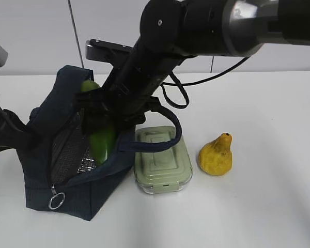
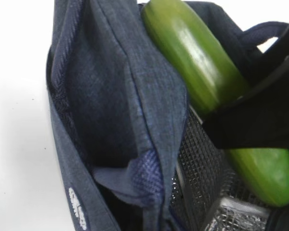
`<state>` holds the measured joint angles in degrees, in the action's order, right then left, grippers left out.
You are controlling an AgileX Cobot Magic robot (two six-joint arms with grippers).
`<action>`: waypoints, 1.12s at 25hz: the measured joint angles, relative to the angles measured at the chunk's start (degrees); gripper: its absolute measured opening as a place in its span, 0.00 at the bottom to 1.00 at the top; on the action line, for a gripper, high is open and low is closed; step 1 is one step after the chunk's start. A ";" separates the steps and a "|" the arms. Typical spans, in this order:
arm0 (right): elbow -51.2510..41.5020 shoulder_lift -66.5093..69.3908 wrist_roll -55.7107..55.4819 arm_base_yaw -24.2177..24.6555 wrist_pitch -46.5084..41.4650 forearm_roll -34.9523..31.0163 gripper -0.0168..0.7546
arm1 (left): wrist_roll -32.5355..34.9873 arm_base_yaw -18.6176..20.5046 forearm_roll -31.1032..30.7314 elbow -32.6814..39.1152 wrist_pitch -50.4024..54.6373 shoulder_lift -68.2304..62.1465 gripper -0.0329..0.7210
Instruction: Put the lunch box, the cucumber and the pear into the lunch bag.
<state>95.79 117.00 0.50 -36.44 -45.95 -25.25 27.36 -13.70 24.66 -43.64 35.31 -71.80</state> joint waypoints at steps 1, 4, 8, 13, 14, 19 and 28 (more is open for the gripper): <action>0.00 0.00 1.52 0.00 0.00 -1.13 0.66 | 0.00 0.00 0.00 0.00 0.05 0.00 0.05; 0.00 0.00 3.06 0.00 0.00 -2.43 0.73 | 0.00 0.00 0.00 0.00 0.18 0.00 0.05; 0.00 0.00 3.81 0.00 0.00 -2.87 0.75 | 0.00 0.00 0.00 0.00 0.24 0.00 0.05; 0.59 0.00 4.40 0.00 -0.73 -2.96 0.75 | 0.00 0.00 0.00 0.00 0.27 0.00 0.05; 1.57 0.00 5.05 0.00 -1.73 -3.09 0.75 | 0.00 0.00 0.00 0.00 0.27 0.00 0.05; 9.72 0.00 6.56 0.00 -8.10 -1.80 0.75 | 0.00 0.00 -0.05 0.00 0.31 0.00 0.05; 23.08 0.00 -1.35 0.35 -23.94 19.93 0.75 | 0.00 0.00 -0.42 0.00 0.84 0.00 0.05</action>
<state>118.87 117.00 -0.86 -36.10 -69.89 -5.31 27.36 -13.70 24.24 -43.64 36.14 -71.80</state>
